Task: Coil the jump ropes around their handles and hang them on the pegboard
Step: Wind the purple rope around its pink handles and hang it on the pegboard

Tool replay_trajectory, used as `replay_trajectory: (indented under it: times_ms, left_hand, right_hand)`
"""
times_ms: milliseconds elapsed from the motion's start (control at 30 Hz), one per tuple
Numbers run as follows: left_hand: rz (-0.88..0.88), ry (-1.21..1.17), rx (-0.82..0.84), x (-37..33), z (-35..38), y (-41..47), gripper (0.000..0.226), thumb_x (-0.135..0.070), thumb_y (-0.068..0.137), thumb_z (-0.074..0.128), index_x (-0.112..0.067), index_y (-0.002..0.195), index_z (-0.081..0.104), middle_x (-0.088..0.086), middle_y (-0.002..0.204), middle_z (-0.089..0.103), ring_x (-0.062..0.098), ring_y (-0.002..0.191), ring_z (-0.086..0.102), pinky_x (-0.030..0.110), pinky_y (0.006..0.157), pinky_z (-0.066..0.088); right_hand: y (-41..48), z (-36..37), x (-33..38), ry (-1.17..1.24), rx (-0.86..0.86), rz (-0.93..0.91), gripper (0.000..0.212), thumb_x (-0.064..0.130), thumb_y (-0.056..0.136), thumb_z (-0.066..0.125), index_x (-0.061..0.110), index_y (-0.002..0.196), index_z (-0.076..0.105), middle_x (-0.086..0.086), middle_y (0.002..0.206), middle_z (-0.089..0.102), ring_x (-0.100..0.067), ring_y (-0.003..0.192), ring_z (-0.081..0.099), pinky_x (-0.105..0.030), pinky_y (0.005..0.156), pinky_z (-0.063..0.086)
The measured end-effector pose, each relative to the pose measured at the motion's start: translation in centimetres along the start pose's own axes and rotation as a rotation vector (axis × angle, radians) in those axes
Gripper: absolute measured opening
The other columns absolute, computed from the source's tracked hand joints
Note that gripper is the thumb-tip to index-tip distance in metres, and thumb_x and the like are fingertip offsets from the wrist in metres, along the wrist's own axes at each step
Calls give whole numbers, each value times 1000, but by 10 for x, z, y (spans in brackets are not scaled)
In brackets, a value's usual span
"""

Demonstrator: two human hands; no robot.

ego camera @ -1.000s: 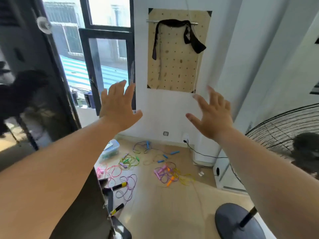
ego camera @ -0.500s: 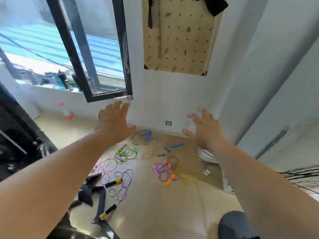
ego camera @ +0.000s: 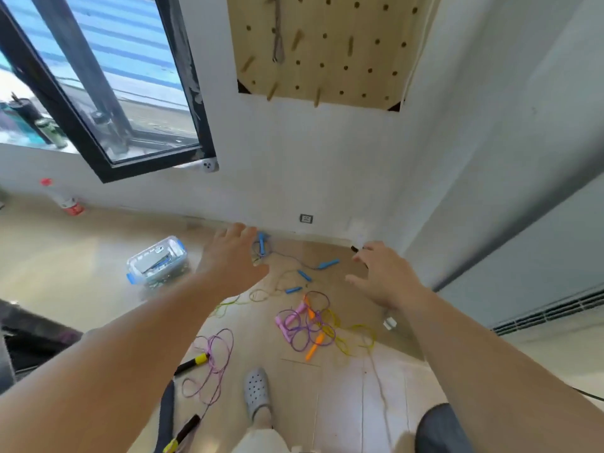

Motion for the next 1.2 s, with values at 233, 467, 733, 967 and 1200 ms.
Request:
replay_trajectory:
  times_ms: [233,467,733,967,1200]
  left_hand:
    - [-18,-33,223,27,61,122,74,-56,82,66,-26,144,40,2,145,45,27,132,43,44,101,45]
    - [-110,-57,395,38,147,188,74,-52,87,65,-23,150,38,2,149,41,28,137,41,43,105,43]
    - [-274,-229,526,51,307,241,68,-47,89,66,-23,148,41,0,146,43,25,119,56,32,88,43]
    - [-235,-222,683,96,511,292,68,-48,90,64,-24,149,38,-1,149,41,23,126,52,35,98,46]
    - [-226,-139,817,142,719,333,73,-49,88,65,-24,150,37,3,141,50,27,127,52,38,98,47]
  right_hand:
    - [100,51,-38,61,184,160,53,57,92,57,26,135,54,0,143,41,-22,129,47,-40,105,43]
    - [182,131,-83,185,364,201,52,61,89,52,19,118,60,-1,133,46,-23,118,52,-41,96,48]
    - [266,286,-125,223,515,208,38,52,90,59,25,116,62,1,123,55,-23,106,58,-31,81,45]
    - [341,475,-140,403,591,331,41,56,87,63,27,115,63,6,107,52,-19,106,56,-32,84,48]
    - [419,661,-127,563,580,336,25,42,90,66,22,106,63,0,109,67,-22,102,62,-39,89,52]
Point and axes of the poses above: each hand's wrist, its own y-axis towards the middle knuckle, its own z-axis out of the palm, x = y × z, the point moved 8 cm from there along y, towards the middle knuckle
